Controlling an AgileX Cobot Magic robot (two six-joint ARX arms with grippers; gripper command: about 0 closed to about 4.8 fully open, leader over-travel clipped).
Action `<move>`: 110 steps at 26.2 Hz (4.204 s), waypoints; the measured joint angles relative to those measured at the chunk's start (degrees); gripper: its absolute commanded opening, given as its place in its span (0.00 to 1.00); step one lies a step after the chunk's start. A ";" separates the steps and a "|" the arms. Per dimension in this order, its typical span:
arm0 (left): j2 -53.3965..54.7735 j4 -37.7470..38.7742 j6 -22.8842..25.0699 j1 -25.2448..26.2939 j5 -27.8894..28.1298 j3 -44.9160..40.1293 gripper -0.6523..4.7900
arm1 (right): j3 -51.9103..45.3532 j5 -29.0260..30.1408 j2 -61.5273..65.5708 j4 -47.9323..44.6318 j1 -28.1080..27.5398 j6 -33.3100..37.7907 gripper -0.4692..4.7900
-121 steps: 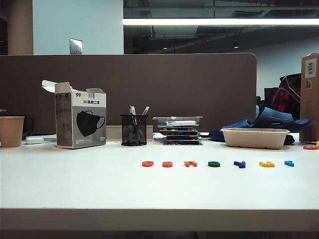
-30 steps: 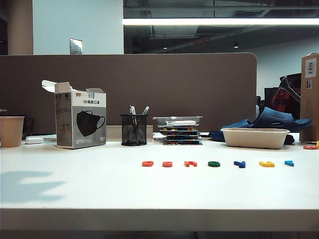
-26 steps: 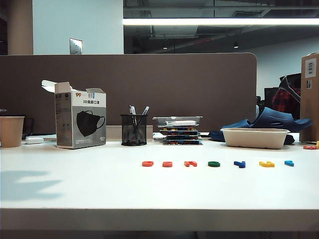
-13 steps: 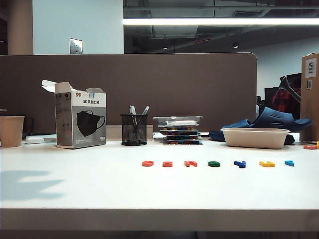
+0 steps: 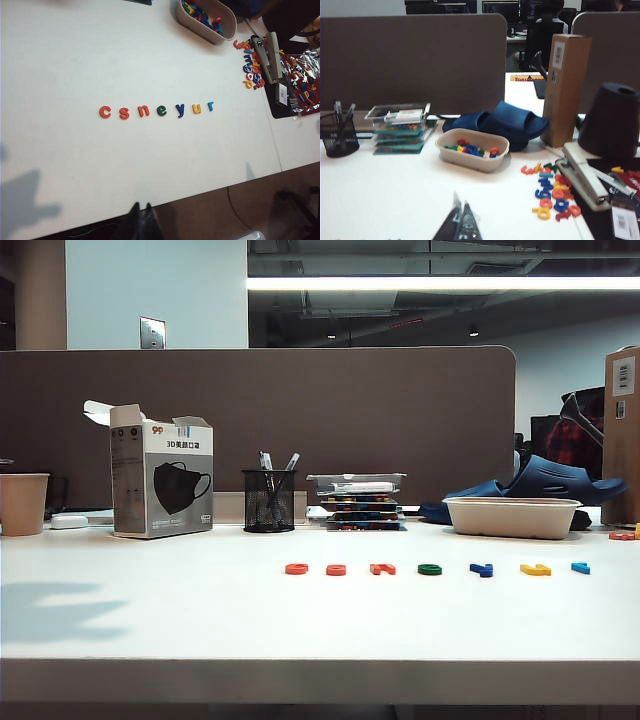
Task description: Select the appropriate letters from the row of letter magnets placed on the table to arrange into the word "yes".
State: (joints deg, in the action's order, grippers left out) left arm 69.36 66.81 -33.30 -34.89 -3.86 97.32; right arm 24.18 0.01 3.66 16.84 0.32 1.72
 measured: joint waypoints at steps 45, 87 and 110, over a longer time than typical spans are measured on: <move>0.02 0.00 0.24 0.00 0.00 0.00 0.11 | 46.49 26.25 79.01 13.86 7.80 -12.44 0.10; 0.02 -0.02 0.24 0.00 0.00 0.00 0.11 | 53.64 26.53 106.40 18.58 10.32 -32.94 0.49; 0.02 -0.04 0.24 0.00 0.00 0.00 0.11 | 53.88 22.93 109.33 17.09 11.06 -34.82 0.49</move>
State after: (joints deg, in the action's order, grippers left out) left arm 69.38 66.76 -33.06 -34.89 -3.86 97.32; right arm 78.06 22.94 112.99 33.93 11.38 -33.10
